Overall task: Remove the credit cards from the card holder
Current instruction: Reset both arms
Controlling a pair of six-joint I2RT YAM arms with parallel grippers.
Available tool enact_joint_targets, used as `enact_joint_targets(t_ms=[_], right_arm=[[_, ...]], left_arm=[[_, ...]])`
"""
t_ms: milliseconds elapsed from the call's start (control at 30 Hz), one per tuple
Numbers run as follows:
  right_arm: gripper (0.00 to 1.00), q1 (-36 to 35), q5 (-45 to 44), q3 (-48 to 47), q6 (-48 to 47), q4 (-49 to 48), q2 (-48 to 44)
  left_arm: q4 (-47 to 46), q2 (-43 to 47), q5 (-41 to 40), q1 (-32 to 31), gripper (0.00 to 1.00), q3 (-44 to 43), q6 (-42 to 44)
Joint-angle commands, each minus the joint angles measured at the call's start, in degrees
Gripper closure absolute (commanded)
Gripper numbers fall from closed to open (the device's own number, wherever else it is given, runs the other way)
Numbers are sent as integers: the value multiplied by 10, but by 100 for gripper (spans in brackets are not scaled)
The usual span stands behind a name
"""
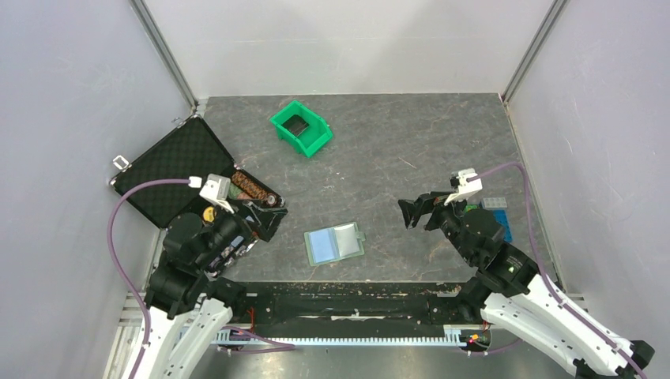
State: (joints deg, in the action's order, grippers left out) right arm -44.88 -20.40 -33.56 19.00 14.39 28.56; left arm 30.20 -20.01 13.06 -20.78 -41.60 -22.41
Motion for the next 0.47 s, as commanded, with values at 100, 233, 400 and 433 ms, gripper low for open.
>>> enact_joint_targets(t_ms=[100, 233, 400, 433], right_arm=[[2, -1, -27, -20, 12, 13, 8], [2, -2, -33, -16, 13, 11, 6], [2, -1, -35, -12, 12, 11, 4], [2, -1, -35, -13, 11, 11, 4]], left_arm=[[-25, 8, -16, -1, 0, 9, 30], [-25, 5, -12, -1, 0, 8, 32], [-26, 2, -10, -1, 0, 9, 33], [-27, 2, -10, -1, 0, 9, 33]])
